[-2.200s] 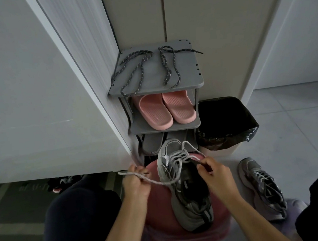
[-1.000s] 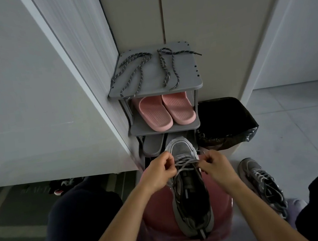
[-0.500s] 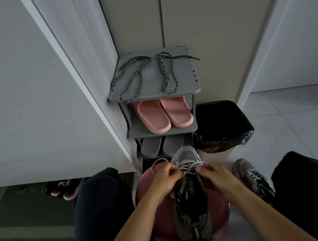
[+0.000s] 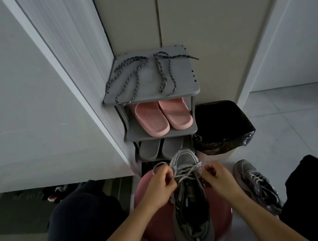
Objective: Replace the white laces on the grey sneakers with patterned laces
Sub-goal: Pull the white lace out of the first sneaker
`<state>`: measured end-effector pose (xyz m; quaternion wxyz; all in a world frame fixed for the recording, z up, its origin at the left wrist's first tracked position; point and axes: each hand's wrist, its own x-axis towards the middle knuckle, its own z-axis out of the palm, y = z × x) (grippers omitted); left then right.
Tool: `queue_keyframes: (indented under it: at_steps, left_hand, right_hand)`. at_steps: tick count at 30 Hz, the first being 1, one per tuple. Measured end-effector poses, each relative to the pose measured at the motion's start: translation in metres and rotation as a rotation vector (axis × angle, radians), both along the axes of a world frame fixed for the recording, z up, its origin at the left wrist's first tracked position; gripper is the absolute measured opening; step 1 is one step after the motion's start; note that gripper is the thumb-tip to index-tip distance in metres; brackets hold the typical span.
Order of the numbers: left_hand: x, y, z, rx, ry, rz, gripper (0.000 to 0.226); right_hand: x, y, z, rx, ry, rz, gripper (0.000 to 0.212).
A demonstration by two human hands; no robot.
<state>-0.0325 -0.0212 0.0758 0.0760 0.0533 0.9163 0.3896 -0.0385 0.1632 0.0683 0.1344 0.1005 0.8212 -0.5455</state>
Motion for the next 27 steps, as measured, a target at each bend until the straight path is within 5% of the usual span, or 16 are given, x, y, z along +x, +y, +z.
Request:
queue_keyframes:
  at_steps: [3,6,12,20,27]
  left_hand:
    - [0.001,0.005,-0.003,0.157,-0.15,0.073,0.01]
    - [-0.001,0.01,-0.007,0.224,-0.221,0.024,0.016]
    - [-0.012,-0.016,-0.012,0.094,-0.107,0.083,0.021]
    - [0.001,0.006,-0.011,0.23,-0.241,0.034,0.017]
    - [-0.01,-0.019,-0.012,0.216,-0.107,0.167,0.025]
  right_hand:
    - [0.011,-0.005,-0.01,-0.245,-0.097,-0.082,0.023]
    - [0.014,-0.006,-0.015,-0.27,-0.057,-0.147,0.018]
    - [0.005,-0.002,-0.008,-0.25,0.052,-0.341,0.013]
    - [0.01,-0.006,-0.008,-0.131,0.048,-0.08,0.013]
    - [0.001,0.012,-0.001,-0.346,0.019,-0.323,0.015]
